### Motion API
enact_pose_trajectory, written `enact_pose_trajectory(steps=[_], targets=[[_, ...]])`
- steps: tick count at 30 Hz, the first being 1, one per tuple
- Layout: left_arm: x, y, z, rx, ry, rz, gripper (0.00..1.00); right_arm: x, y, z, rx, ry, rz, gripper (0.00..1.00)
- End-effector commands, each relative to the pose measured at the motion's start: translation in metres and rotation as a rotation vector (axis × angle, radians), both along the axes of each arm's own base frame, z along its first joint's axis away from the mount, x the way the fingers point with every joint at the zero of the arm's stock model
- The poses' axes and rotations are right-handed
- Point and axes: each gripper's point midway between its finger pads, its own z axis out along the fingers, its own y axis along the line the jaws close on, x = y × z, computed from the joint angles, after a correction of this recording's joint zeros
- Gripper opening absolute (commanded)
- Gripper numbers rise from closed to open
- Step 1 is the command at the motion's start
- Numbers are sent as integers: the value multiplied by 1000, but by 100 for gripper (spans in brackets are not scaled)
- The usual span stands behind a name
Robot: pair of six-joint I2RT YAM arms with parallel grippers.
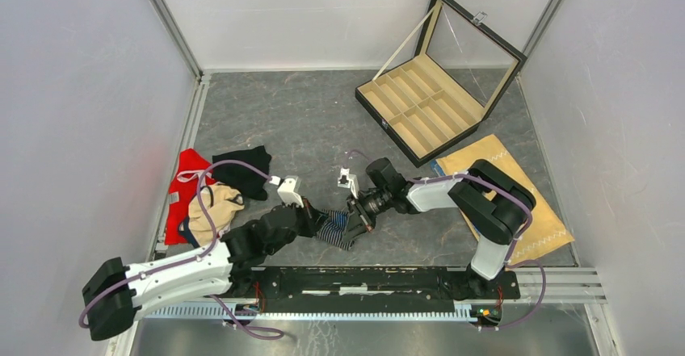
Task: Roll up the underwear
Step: Roll the underwear to the center of the board.
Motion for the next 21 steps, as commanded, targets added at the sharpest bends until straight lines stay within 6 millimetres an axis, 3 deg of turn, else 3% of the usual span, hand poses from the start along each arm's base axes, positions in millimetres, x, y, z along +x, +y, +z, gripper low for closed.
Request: enact_pose_trajectory(steps=[1,9,21], targets=[[-5,-9,23,-22,-86,-107,5,22,-9,-23,-93,50,-169,0],[-23,-27,13,-36,-73,-257,2,37,-13,-26,-109,112,-286,0],[-21,-28,1,-1,-55,-247,2,43,-26,-42,-128,196,-379,3]])
